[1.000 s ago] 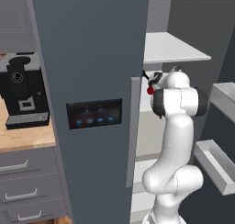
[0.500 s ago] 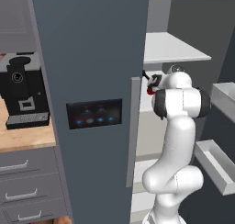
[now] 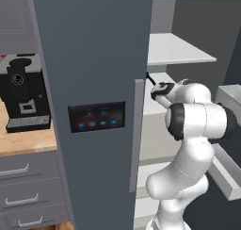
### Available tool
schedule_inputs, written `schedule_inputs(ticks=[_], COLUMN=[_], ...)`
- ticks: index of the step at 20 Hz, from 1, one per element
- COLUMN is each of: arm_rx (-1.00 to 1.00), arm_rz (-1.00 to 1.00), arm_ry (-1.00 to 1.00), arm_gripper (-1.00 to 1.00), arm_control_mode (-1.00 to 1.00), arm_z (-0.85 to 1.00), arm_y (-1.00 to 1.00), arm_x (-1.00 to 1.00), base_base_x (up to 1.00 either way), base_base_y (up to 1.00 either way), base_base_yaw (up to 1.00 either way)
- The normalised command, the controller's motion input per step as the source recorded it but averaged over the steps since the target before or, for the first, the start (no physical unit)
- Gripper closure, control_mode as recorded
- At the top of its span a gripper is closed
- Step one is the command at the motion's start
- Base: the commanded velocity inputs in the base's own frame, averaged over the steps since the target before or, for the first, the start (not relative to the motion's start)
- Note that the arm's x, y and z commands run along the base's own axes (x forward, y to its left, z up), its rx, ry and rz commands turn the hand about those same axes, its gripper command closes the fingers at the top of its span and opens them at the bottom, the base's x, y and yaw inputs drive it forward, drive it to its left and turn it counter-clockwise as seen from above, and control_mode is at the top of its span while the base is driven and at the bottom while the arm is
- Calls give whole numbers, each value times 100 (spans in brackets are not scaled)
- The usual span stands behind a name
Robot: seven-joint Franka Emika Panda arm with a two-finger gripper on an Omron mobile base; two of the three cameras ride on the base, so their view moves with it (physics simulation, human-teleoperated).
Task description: Pick the orange and apple from the fridge and place them on the plate next to the blender to make a fruit smoothie.
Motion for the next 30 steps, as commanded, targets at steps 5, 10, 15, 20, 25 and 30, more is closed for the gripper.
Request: schedule_inputs(ticks=[5,10,15,20,25,30], arm_rx=[0,0,1,0,0,0], arm_rz=[0,0,0,0,0,0], arm_ry=[-3,9,21,27,27,21], arm_gripper=[100,100,100,100,100,100], arm_control_mode=[-100,-100,-100,-100,-100,-100], arm_z=[93,100,88,82,80,70], arm_y=[0,0,13,47,41,21], arm_x=[-77,-77,-81,-60,-66,-87], base_base_x=[0,0,0,0,0,0], base_base_y=[0,0,0,0,0,0], base_base_yaw=[0,0,0,0,0,0])
